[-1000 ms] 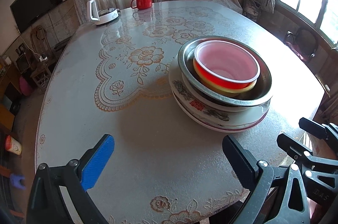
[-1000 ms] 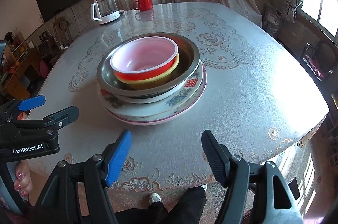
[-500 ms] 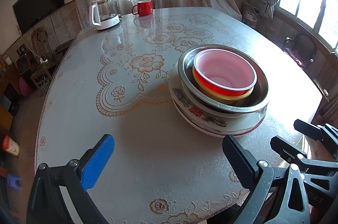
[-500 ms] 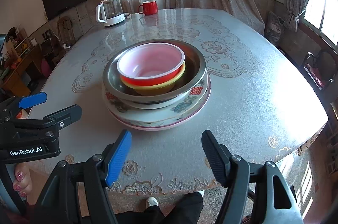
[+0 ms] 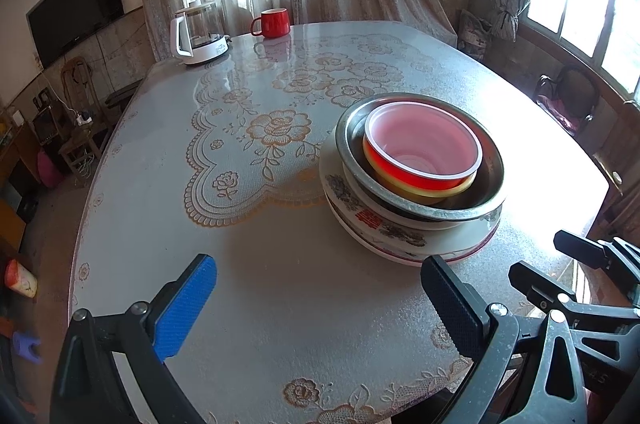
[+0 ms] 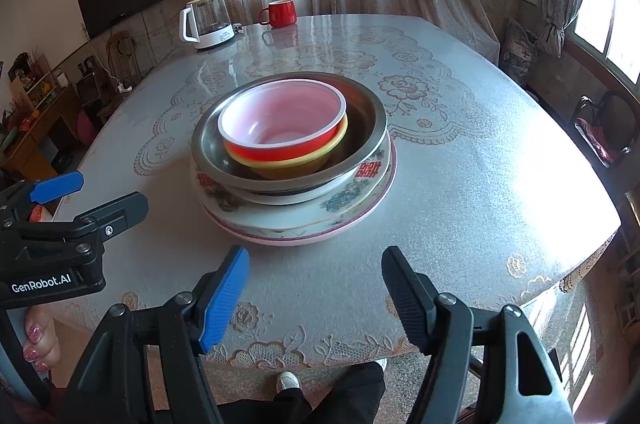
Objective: Organize plates and bowls
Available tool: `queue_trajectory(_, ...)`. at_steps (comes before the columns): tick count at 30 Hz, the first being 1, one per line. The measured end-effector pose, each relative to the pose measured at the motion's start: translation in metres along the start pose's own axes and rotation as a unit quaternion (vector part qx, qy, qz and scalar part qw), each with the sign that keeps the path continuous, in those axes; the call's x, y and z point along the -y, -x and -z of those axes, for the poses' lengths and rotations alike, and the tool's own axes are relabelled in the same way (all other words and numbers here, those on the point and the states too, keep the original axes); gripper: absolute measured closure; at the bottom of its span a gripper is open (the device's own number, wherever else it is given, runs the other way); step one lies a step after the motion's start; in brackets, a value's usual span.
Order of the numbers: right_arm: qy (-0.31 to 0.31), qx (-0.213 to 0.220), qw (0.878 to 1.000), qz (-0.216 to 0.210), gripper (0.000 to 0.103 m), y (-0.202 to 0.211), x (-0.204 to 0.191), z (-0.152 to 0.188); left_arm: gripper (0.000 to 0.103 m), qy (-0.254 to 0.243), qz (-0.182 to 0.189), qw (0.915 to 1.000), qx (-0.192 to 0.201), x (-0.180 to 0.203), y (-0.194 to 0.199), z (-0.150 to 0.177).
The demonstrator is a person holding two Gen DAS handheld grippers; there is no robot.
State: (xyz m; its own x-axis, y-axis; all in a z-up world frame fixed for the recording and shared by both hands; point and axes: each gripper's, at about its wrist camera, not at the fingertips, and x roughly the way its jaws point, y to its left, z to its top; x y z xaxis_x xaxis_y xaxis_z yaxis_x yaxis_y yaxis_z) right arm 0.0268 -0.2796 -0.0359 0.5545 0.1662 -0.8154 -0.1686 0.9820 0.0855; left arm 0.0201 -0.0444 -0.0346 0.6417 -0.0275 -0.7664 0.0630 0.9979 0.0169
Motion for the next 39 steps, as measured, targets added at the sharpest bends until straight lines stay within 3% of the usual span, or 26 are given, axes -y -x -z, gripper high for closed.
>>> queue_trajectory(39, 0.005, -0.009, 1.000, -0.003, 0.033, -0.0075, -0.0012, -0.0052, 0.000, -0.001, 0.006, 1.0000, -0.005, -0.0010, -0.0073, -0.0031)
